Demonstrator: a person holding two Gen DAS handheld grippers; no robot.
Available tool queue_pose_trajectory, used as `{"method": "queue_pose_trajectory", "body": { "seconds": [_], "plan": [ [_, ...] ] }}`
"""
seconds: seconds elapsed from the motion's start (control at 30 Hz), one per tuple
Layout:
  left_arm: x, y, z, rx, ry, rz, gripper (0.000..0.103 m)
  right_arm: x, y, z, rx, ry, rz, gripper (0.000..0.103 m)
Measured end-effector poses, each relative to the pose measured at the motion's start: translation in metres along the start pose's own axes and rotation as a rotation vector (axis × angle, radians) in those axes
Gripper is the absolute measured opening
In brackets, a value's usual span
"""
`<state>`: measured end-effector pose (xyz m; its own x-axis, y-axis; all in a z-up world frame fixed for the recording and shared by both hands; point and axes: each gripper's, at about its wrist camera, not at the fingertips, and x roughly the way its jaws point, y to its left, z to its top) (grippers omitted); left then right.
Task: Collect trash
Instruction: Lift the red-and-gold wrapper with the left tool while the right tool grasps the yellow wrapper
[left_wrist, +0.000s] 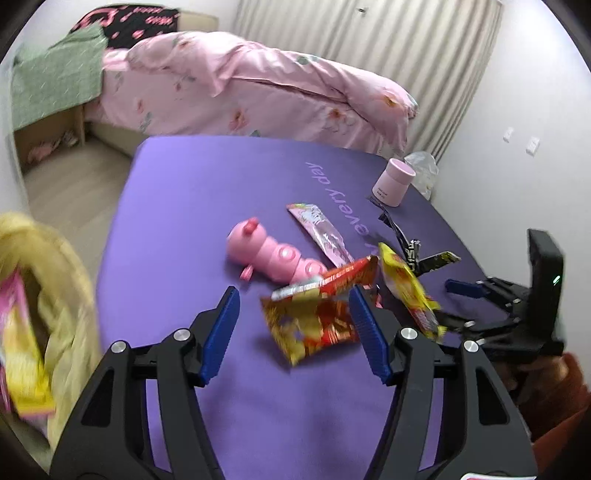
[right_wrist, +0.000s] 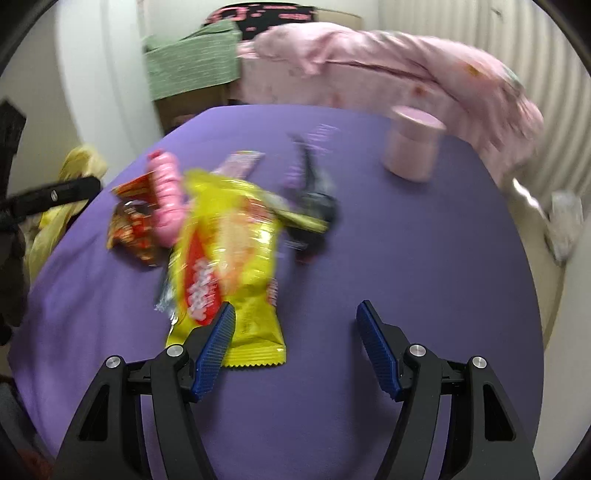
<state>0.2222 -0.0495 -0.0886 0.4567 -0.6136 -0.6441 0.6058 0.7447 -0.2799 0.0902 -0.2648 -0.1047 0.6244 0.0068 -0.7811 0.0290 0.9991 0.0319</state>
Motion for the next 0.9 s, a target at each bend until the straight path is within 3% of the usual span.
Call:
{"method": "queue_pose_trajectory", "body": {
  "seconds": [0.1, 0.2, 0.3, 0.57, 0.8, 0.83, 0.87, 0.9],
  "plan": [
    [0.019, -0.004, 0.005, 0.04, 0.011, 0.008, 0.059, -0.01, -0.018, -0.007, 0.071, -0.011, 0.034, 0.064],
    [0.028, -0.005, 0.003, 0.032, 0.058, -0.063, 0.057, -0.021, -0.026, -0.01, 0.098, -0.038, 0.079, 0.064],
    [0.023, -0.013, -0.004, 0.046, 0.087, -0.081, 0.05, -0.028, -0.022, -0.006, 0.073, -0.066, 0.084, 0.064],
    [-0.008, -0.023, -0.039, 0.076, 0.187, -0.137, 0.05, -0.011, -0.002, 0.016, -0.011, -0.038, 0.178, 0.064],
    [-0.031, -0.003, -0.051, 0.038, 0.163, -0.002, 0.051, 0.016, 0.007, 0.029, -0.03, 0.023, 0.245, 0.064],
    [-0.033, 0.004, -0.05, 0.018, 0.154, 0.031, 0.051, 0.019, 0.008, 0.031, -0.03, 0.029, 0.247, 0.061],
    [-0.035, 0.009, -0.05, 0.003, 0.147, 0.051, 0.051, 0.022, 0.009, 0.032, -0.03, 0.038, 0.251, 0.048],
    [-0.037, 0.017, -0.048, -0.025, 0.136, 0.075, 0.051, 0.023, 0.01, 0.032, -0.03, 0.044, 0.252, 0.043]
  ]
}}
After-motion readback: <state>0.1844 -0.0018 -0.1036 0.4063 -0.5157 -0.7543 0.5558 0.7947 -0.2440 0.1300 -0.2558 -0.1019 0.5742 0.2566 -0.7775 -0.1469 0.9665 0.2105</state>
